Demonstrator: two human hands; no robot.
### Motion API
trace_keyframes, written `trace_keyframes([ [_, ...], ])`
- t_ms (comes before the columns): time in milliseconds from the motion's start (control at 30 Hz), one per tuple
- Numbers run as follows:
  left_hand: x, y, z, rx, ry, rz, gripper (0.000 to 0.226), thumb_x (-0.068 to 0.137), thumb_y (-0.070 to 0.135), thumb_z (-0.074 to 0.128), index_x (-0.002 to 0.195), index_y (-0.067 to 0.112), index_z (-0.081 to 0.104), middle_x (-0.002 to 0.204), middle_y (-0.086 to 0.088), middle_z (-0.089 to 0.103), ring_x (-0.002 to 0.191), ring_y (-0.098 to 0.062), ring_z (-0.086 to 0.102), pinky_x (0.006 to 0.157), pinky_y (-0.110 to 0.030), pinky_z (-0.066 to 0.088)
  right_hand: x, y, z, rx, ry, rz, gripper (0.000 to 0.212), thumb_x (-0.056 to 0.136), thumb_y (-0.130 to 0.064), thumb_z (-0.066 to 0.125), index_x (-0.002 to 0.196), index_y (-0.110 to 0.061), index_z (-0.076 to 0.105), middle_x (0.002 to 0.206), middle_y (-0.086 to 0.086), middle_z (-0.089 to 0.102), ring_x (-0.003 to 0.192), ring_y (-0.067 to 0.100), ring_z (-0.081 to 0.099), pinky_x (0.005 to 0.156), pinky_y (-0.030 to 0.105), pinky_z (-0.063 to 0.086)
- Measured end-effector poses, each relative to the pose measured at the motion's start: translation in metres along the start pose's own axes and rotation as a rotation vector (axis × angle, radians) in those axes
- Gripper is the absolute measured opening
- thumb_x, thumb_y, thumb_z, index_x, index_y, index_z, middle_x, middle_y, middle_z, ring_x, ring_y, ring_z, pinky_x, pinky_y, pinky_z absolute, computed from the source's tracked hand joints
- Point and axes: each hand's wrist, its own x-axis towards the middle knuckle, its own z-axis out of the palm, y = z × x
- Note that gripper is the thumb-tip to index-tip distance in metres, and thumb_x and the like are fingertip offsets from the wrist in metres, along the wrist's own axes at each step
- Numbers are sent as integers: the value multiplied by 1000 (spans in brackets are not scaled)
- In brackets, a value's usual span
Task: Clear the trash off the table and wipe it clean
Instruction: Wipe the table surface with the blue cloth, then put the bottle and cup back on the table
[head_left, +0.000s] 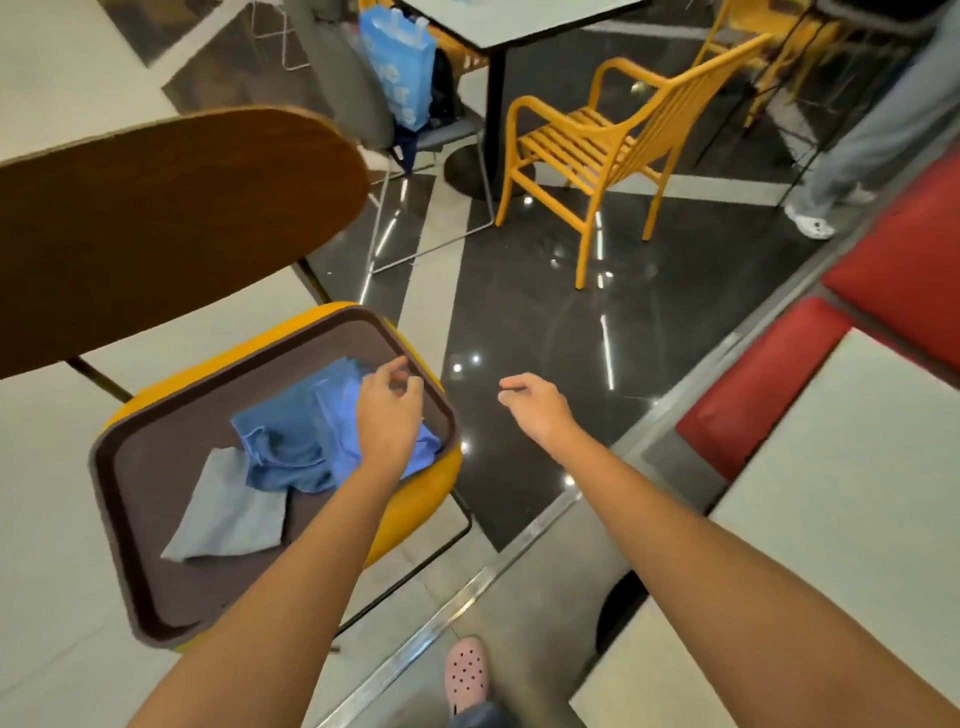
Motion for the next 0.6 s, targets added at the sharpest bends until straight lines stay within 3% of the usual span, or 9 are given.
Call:
trace_keyframes([
  [100,-40,32,31,0,-95,71,34,89,15,51,122,12,59,109,-8,60,99,-24,58,96,-35,43,-30,24,-52,50,114,-20,27,91,-18,52,116,-14,60,101,1,56,107,22,56,88,25,40],
  [200,-85,60,63,6,-211,127,32,88,17,54,119,14,61,104,-9,65,98,-26,61,90,-31,44,-69,54,-104,89,219,-48,27,89,-16,53,115,-12,61,90,-2,56,95,19,57,83,25,41],
  [300,-141,82,99,48,-356,223,33,90,21,53,122,16,58,107,-1,62,97,-16,57,86,-23,41,-121,99,-160,170,339,-65,25,88,-15,54,112,-11,62,92,1,59,90,19,56,86,32,45],
  [467,-257,109,170,118,-575,385,28,89,23,55,115,16,64,113,5,63,104,-12,59,93,-21,42,-227,198,-246,261,509,-13,20,90,-12,53,108,-15,62,91,3,59,75,15,56,58,14,42],
  [600,-357,125,228,158,-742,526,27,90,22,55,115,17,64,119,2,63,95,-7,56,78,-11,35,-313,274,-298,296,649,45,17,91,-14,54,106,-16,62,82,-4,56,83,18,57,65,19,42],
])
